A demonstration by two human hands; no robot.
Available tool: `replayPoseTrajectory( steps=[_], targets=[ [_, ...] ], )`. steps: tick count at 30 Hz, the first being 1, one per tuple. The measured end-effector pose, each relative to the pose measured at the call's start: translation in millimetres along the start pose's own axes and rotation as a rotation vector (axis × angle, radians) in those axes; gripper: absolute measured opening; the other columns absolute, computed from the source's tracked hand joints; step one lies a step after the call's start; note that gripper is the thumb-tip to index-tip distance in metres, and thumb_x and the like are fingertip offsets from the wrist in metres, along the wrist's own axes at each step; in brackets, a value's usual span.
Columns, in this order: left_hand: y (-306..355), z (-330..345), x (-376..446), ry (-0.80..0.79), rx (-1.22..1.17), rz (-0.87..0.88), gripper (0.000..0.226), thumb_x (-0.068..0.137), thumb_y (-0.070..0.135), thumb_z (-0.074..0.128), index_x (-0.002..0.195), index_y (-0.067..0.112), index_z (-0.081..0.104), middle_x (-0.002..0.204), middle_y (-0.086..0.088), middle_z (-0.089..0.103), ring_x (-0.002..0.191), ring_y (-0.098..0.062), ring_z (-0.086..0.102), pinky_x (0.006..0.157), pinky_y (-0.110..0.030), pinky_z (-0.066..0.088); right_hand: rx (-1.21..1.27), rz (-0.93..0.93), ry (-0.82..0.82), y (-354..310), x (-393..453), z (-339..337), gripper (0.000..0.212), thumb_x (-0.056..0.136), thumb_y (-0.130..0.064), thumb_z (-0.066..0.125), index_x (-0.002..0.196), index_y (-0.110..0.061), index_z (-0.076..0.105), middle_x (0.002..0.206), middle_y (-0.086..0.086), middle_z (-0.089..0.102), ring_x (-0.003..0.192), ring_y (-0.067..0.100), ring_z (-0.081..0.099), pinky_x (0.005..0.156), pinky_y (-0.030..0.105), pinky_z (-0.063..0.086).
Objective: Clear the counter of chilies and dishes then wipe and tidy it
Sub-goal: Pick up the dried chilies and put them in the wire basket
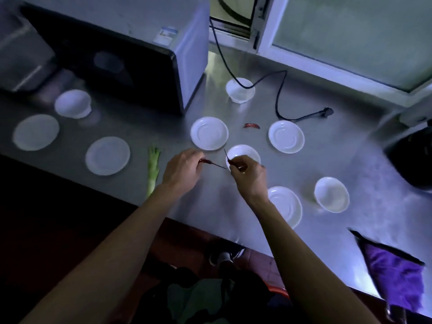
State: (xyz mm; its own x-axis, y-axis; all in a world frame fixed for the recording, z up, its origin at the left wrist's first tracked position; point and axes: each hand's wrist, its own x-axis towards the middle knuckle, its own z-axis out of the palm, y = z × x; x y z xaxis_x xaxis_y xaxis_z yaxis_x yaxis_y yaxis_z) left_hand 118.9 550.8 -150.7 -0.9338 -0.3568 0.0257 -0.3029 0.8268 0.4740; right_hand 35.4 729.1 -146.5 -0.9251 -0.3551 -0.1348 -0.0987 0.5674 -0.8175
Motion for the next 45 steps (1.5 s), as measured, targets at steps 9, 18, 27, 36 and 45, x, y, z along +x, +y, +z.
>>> replayPoseTrajectory(
  steps=[9,18,27,36,45],
  targets=[
    [-104,-78,-97,0.109,0.042,-0.155,0.016,0.095,0.016,0.053,0.100,0.013,0.067,0.098,-0.005,0.061,0.090,-0.028,0.059,0.069,-0.041,0.049,-0.015,-0.147,-0.068,-77,-58,88,0.013,0.088,-0.017,0.067,0.097,-0.021,0.076,0.084,-0.014,0.073,0.079,-0.004,0.066,0.072,0.016,0.052],
    [-186,-145,-189,0.262,0.072,-0.345,0.017,0.094,0.018,0.057,0.105,0.019,0.070,0.107,-0.001,0.066,0.101,-0.027,0.062,0.083,-0.044,0.052,-0.019,-0.339,-0.244,-156,-109,180,0.017,0.088,-0.013,0.067,0.101,-0.017,0.078,0.094,-0.008,0.076,0.085,0.003,0.069,0.083,0.027,0.056],
    [-243,-171,-241,0.346,0.066,-0.550,0.023,0.098,0.020,0.053,0.116,0.019,0.067,0.109,0.000,0.061,0.103,-0.023,0.059,0.085,-0.042,0.049,-0.076,-0.472,-0.378,-205,-121,245,0.017,0.089,-0.016,0.066,0.100,-0.021,0.079,0.094,-0.012,0.077,0.089,0.005,0.069,0.080,0.008,0.048],
    [-318,-193,-234,0.343,0.057,-0.640,0.022,0.099,0.018,0.054,0.116,0.018,0.067,0.109,0.001,0.061,0.101,-0.020,0.059,0.084,-0.041,0.051,-0.088,-0.508,-0.506,-240,-81,329,0.018,0.089,-0.011,0.065,0.100,-0.016,0.078,0.096,-0.010,0.077,0.090,0.003,0.068,0.087,0.020,0.050],
    [-393,-253,-166,0.271,0.098,-0.632,0.023,0.099,0.020,0.054,0.115,0.018,0.069,0.108,0.001,0.062,0.103,-0.021,0.059,0.086,-0.041,0.050,-0.087,-0.459,-0.526,-292,-9,411,0.018,0.088,-0.015,0.065,0.099,-0.021,0.078,0.089,-0.012,0.076,0.079,0.000,0.066,0.071,0.006,0.044]
  ],
)
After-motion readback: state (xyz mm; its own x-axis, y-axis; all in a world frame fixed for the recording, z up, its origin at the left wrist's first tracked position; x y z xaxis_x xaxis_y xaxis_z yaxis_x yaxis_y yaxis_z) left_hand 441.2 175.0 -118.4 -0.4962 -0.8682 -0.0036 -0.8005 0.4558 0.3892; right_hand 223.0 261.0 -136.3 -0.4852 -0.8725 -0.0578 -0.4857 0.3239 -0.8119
